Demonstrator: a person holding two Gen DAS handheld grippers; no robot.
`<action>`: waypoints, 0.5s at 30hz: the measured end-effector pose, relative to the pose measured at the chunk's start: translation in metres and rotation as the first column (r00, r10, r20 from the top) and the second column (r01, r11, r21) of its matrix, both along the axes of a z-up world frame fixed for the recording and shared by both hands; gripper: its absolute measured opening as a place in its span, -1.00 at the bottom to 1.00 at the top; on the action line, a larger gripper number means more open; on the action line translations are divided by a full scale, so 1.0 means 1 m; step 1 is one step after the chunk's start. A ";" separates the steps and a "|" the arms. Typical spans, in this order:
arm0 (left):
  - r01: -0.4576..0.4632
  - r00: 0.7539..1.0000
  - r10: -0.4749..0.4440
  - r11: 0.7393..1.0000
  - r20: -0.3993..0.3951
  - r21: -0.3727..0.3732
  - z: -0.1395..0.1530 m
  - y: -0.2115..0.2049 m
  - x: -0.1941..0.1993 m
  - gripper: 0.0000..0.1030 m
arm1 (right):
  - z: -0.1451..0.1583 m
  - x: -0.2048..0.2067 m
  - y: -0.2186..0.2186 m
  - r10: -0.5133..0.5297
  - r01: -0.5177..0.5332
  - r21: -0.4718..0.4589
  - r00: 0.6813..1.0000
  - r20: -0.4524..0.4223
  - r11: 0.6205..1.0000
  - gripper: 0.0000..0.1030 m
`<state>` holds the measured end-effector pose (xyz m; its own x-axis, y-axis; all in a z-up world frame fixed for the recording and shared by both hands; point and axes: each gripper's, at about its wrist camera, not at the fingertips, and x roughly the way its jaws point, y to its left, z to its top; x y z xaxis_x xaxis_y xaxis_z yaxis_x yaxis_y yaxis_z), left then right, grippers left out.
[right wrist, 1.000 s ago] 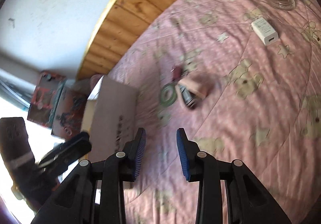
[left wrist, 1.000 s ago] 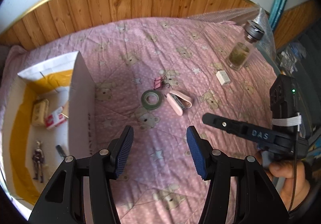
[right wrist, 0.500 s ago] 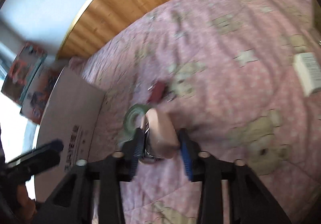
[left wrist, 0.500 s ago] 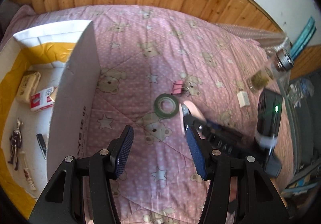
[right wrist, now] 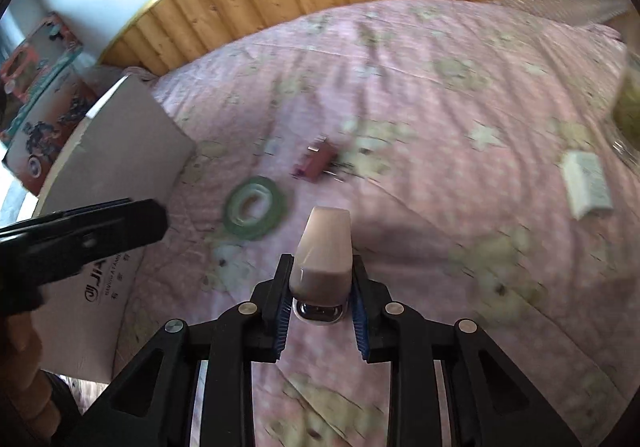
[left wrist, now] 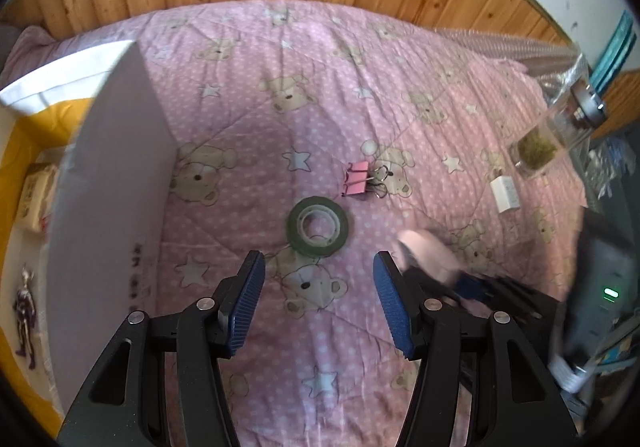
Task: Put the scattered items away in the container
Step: 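Grasp the green tape roll with the left tool while the right tool holds the stapler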
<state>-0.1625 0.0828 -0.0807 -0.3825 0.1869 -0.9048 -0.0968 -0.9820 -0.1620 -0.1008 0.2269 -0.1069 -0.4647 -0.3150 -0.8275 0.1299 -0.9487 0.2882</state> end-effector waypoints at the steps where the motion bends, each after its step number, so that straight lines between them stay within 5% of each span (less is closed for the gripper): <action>1: 0.004 1.000 -0.004 1.000 0.007 -0.014 -0.006 0.004 -0.003 0.16 | 0.002 0.004 0.006 -0.018 0.017 0.014 1.000 0.011 1.000 -0.46; 7: 0.019 0.999 -0.014 0.994 0.050 -0.104 -0.050 0.019 -0.024 0.19 | 0.004 0.022 0.012 -0.059 0.057 0.070 0.998 0.020 0.996 -0.46; 12: 0.007 1.000 -0.007 0.994 0.004 -0.108 -0.051 0.021 -0.029 0.23 | -0.007 0.014 0.011 -0.075 0.075 0.044 0.997 0.000 0.996 -0.41; 15: 0.008 0.999 -0.012 0.992 -0.035 -0.125 -0.051 0.020 -0.025 0.01 | -0.011 0.010 0.016 -0.100 0.100 0.018 0.995 -0.014 0.995 -0.47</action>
<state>-0.1877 0.1025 -0.1313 -0.4135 0.0775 -0.9072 -0.1102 -0.9933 -0.0346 -0.0913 0.2432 -0.1180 -0.5037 -0.2509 -0.8267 0.0378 -0.9624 0.2690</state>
